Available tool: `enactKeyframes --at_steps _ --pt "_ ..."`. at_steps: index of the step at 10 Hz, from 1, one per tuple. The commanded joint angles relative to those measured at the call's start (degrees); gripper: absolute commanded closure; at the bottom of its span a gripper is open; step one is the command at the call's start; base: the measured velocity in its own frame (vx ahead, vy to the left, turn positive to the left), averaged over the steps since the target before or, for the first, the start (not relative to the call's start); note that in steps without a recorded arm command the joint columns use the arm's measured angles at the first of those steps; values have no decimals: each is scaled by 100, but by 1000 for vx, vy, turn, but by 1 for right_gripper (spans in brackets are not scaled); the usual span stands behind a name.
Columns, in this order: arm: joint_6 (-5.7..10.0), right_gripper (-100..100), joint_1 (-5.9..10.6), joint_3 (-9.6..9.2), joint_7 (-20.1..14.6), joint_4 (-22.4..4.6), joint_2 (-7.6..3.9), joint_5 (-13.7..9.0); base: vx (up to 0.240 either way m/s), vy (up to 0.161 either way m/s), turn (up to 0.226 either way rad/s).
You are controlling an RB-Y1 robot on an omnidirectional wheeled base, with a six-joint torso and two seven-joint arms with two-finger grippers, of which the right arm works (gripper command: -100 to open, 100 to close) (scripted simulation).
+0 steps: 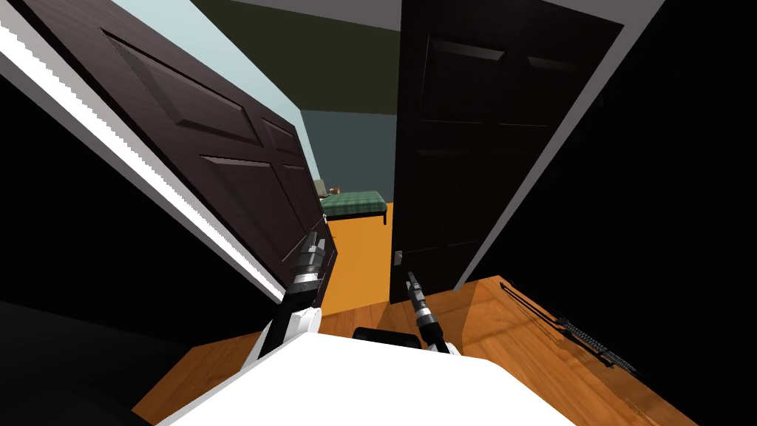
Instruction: Push the door open
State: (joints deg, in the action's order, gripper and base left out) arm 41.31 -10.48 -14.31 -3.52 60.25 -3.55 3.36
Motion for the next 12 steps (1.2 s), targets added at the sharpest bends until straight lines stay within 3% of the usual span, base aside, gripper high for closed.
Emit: enactKeyframes --at_steps 1,5,10,11,12 --pt "62 -100 49 -23 7 -184 27 -3 59 -60 37" --pt "84 -100 141 44 21 -288 -15 -26 117 19 21" --pt "114 -100 265 127 48 -464 91 -59 194 47 25" --pt "112 -100 253 117 44 -446 68 -55 84 15 -2" --pt "112 100 253 117 44 -446 68 -55 -18 -2 -3"
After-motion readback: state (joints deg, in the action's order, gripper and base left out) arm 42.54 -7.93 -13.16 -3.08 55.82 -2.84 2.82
